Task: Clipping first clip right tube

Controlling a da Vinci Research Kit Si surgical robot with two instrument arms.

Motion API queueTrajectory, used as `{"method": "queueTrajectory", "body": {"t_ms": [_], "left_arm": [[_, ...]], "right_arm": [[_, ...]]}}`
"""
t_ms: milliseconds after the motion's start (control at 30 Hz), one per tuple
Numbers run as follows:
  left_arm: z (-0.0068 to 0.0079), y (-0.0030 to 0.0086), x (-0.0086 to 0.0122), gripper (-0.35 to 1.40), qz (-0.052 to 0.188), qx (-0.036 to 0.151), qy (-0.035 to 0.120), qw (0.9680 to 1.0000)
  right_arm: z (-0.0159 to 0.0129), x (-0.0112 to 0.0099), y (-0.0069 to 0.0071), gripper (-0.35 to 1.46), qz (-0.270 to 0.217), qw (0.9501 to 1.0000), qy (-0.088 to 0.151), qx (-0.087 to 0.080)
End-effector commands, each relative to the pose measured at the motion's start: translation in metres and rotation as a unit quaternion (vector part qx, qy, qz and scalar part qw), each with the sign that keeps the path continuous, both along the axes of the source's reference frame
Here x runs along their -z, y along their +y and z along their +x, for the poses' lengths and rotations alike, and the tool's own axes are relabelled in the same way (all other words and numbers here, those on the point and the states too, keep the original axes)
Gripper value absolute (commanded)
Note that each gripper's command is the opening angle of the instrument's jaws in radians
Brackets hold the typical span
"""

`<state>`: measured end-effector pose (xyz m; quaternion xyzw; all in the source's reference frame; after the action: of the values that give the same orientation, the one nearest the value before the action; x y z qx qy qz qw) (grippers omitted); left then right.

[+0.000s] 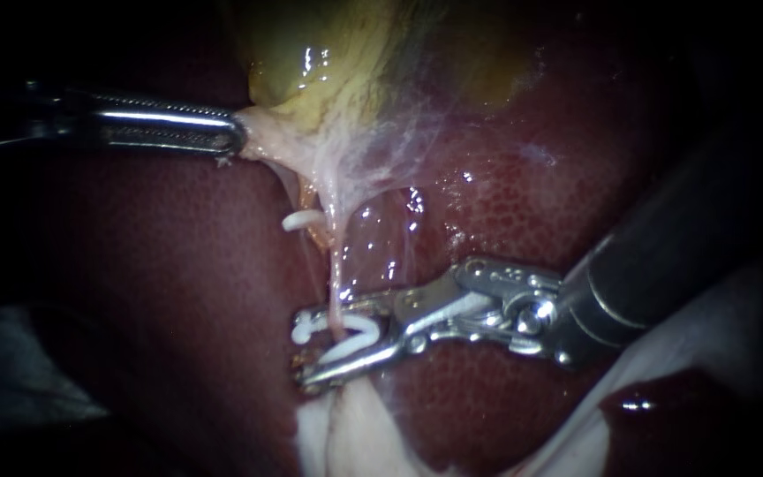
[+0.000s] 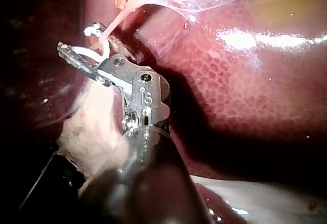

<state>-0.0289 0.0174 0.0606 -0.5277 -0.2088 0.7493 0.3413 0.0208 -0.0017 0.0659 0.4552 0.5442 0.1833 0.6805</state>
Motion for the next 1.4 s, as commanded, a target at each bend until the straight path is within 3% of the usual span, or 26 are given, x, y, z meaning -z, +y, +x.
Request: {"method": "queueTrajectory", "body": {"t_ms": [33,200,900,1400], "left_arm": [[0.0000,0.0000,0.0000,-0.35,0.000,0.000,0.000,1.0000],[0.0000,0.0000,0.0000,-0.35,0.000,0.000,0.000,1.0000],[-0.0001,0.0000,-0.0001,-0.35,0.000,0.000,0.000,1.0000],[-0.0001,0.0000,-0.0002,-0.35,0.000,0.000,0.000,1.0000]], "right_arm": [[0.0001,0.0002,-0.0002,0.43,0.002,1.0000,0.001,0.005],[0.0002,0.0007,-0.0005,0.41,0.005,0.9998,0.007,0.018],[0.0001,0.0002,-0.0007,0.23,0.028,0.9994,-0.004,0.019],[-0.0005,0.0001,-0.0007,-0.03,0.034,0.9992,-0.005,0.020]]}}
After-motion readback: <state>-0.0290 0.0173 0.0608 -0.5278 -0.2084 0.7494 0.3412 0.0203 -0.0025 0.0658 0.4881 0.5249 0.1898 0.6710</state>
